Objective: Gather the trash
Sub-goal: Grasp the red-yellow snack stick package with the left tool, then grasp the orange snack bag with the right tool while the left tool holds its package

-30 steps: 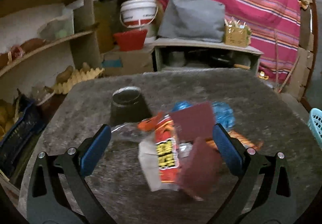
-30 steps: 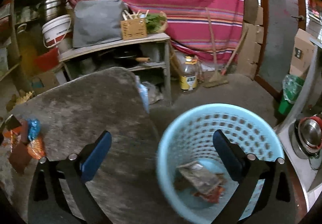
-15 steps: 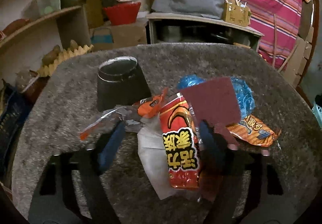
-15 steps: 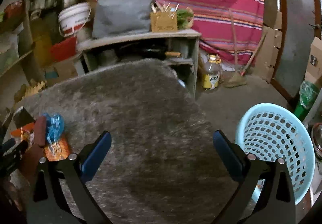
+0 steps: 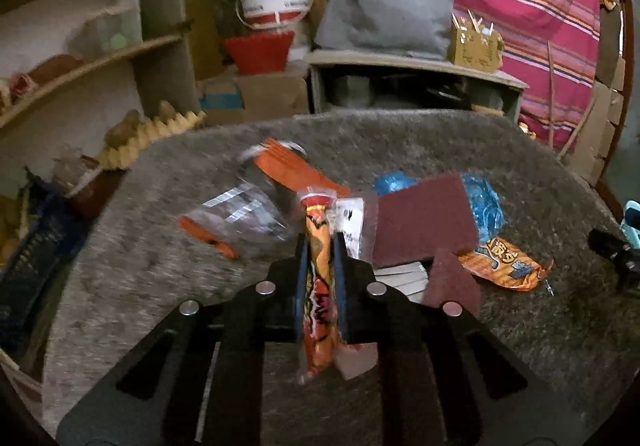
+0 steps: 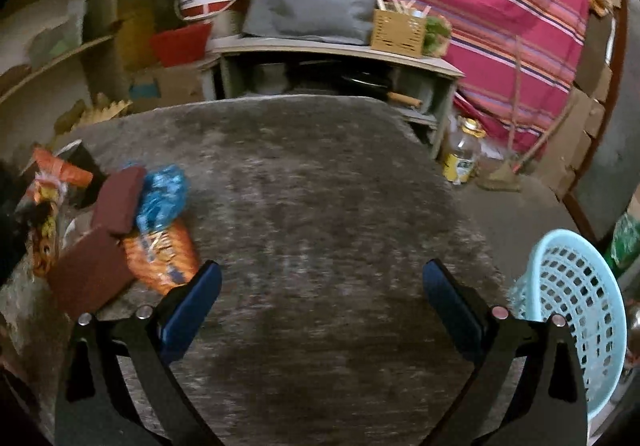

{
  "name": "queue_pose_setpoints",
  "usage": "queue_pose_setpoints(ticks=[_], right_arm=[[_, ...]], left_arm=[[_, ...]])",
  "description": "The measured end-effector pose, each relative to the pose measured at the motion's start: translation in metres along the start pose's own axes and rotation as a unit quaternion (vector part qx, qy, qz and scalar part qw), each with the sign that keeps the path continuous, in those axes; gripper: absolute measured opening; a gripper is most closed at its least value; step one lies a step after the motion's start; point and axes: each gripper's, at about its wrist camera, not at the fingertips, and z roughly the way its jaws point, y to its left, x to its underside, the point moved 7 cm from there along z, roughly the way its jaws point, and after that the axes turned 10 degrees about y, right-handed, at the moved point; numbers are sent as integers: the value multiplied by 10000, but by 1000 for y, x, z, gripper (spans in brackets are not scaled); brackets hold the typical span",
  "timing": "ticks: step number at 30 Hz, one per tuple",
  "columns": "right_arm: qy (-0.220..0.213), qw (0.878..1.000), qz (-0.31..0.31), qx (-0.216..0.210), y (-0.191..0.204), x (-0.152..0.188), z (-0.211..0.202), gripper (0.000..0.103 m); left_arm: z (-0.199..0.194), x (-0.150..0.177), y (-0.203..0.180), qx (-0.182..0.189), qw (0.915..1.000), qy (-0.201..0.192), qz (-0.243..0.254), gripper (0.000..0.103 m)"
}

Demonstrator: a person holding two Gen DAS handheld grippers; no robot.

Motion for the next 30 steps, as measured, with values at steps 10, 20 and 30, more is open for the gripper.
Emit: queue_pose_setpoints(ticks=[10,20,30], right_arm=[[210,9982,-422,-371,52,4,20,98],[699,9923,-843,-575,90,9,53,56],[288,9945,-671,-756,82,2,26,12]], left_arm=[[-28,9,39,-428,9987,-267,55,11],[-22,17,84,-407,9986,-100,-328,11],[-26,16,83,-429,9984,-177,-332,11]])
